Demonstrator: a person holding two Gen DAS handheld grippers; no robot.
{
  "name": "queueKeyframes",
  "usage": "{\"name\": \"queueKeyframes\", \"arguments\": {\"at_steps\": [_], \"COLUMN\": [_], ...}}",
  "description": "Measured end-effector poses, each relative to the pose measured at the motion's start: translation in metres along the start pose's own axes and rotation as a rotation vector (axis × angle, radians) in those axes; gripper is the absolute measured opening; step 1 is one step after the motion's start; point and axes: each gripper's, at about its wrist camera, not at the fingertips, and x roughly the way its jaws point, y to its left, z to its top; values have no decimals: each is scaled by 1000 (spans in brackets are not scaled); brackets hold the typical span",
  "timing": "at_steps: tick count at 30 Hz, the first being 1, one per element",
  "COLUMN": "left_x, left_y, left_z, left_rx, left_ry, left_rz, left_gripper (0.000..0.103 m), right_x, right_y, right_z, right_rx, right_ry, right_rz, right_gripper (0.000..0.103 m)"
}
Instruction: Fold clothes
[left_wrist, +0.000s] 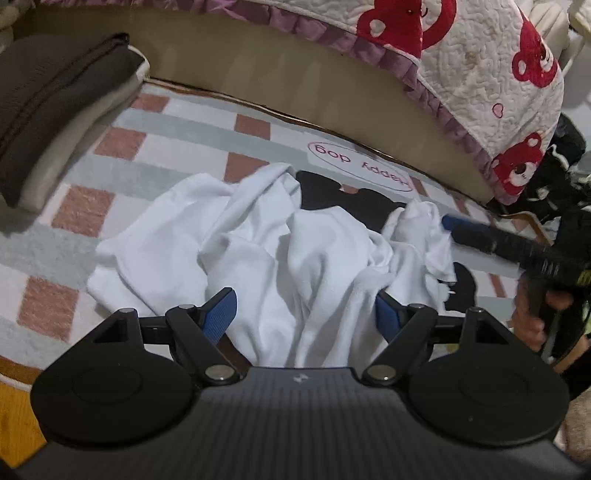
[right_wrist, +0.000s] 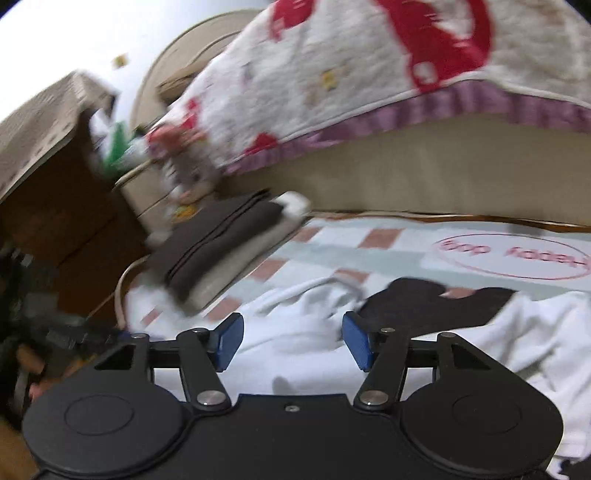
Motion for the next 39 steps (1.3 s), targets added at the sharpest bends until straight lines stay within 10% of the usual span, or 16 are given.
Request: {"name": "queueKeyframes", "arguments": {"at_steps": [9,11,12,19,23,26,31,34,37,39], "left_x": [14,20,21,-10,-15,-20,-16,-18,-7,2], "left_y": [-9,-18,-22,-26,-61,-67,-63,-52,-29,-16], "left_z": [-10,-15,-16,10,30,45,69,86,96,96], "left_rx": [-38,19,50,74,365,436,498,451,333,278], "left_ry": [99,121,116,-110,-191,-282,-401,-436,-409,-380], "left_rz": [-172,-159,-137,-118,282,312,358,330,269,253], "left_gripper": [75,44,10,8,8,8,8,8,8,9], "right_x": [8,9,10,13,23,26,17,17,17,18], "right_y": [58,64,69,84,52,20,-35,-35,-28,-24], "right_z": [-25,-30,-34,-53,-51,-56,-53,-52,-54,-54], "right_rx": [-207,-239,-260,-414,-335,-220,163,187,171,160], "right_ry": [108,139,152,198,220,250,218,195,183,175], "right_rz": [191,199,191,106,-65,-211,-36,69,165,228], "right_gripper": [84,84,84,84,84,84,84,84,51,49]}}
